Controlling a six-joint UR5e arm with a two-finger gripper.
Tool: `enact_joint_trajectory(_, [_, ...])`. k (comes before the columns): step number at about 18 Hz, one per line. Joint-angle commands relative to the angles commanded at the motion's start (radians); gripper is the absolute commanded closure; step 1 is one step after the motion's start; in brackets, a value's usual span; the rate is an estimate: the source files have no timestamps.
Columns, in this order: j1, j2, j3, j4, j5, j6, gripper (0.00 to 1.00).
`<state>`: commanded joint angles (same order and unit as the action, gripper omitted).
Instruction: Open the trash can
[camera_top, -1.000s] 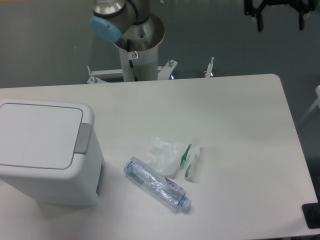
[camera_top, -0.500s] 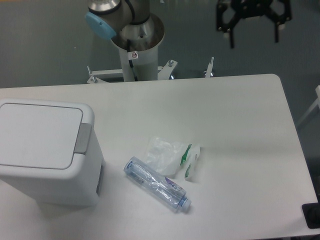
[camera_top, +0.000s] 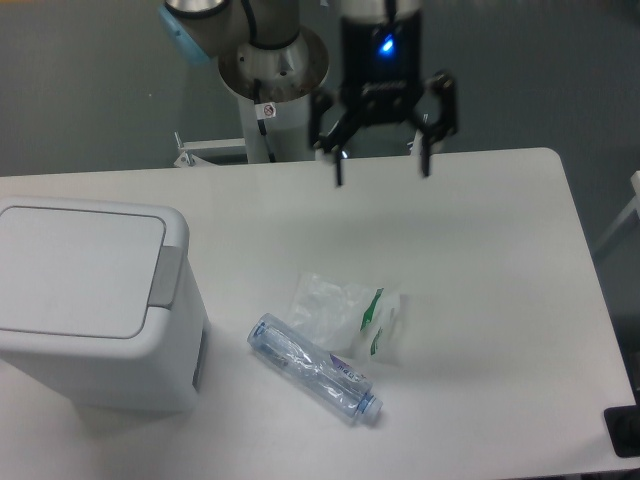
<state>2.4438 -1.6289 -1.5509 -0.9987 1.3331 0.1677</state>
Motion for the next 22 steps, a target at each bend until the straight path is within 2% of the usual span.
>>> enact_joint_trajectory(2, [-0.029, -0.026, 0.0, 0.028, -0.017, -0.086, 0.0])
enact_joint_trajectory(4, [-0.048, -0.04, 0.002, 0.041, -0.025, -0.115, 0.0])
enact_joint_trajectory(7, [-0.052, -0.057, -0.003, 0.043, -0.11, -0.161, 0.0])
enact_joint_trajectory(16, [-0.127, -0.074, -0.026, 0.043, -0.123, -0.175, 0.0])
enact_joint_trajectory(22, [-0.138, -0.068, -0.058, 0.043, -0.123, -0.175, 0.0])
